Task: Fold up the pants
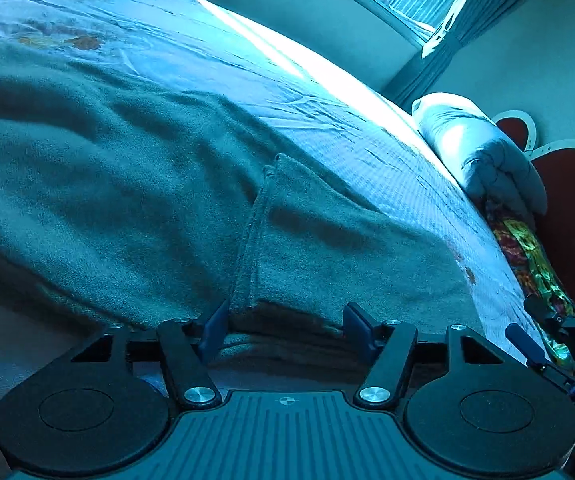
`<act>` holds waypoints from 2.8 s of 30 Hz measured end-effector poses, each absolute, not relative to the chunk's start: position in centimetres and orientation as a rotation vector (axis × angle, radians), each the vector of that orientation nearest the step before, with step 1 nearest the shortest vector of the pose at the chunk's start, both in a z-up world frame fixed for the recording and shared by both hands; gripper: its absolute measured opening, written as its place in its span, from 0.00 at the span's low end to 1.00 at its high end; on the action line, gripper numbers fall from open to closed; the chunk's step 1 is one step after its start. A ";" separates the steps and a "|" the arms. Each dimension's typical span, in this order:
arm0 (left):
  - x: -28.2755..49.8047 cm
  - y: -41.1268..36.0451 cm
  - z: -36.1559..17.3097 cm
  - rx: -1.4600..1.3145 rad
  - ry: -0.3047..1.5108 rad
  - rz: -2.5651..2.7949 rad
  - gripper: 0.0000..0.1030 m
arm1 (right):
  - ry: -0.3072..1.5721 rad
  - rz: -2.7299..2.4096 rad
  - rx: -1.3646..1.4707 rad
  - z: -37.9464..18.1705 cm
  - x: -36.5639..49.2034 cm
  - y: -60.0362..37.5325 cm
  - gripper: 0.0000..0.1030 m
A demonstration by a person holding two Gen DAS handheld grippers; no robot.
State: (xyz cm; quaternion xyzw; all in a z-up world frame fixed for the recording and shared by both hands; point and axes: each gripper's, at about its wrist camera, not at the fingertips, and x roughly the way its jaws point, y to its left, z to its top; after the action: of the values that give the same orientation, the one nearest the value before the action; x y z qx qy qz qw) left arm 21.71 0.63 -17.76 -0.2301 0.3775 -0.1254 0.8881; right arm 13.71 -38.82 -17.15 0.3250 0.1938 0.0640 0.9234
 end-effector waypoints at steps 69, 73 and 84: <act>24.2 3.1 -16.5 -0.095 0.680 -0.073 0.76 | 0.715 0.094 0.039 -19.2 28.1 -30.7 0.42; 24.9 2.7 -14.7 -0.061 0.623 -0.056 0.76 | 0.607 0.114 0.053 -17.3 26.4 -30.8 0.38; 30.1 3.1 -16.0 -0.099 0.709 -0.056 0.92 | 0.575 0.108 0.081 -16.3 26.7 -32.3 0.50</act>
State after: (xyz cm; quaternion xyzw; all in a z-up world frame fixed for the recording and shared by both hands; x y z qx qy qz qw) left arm 30.06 3.11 -15.95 -0.0486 0.3470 -0.0275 0.9362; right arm 26.72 -32.33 -16.32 0.0401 0.2832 0.0533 0.9567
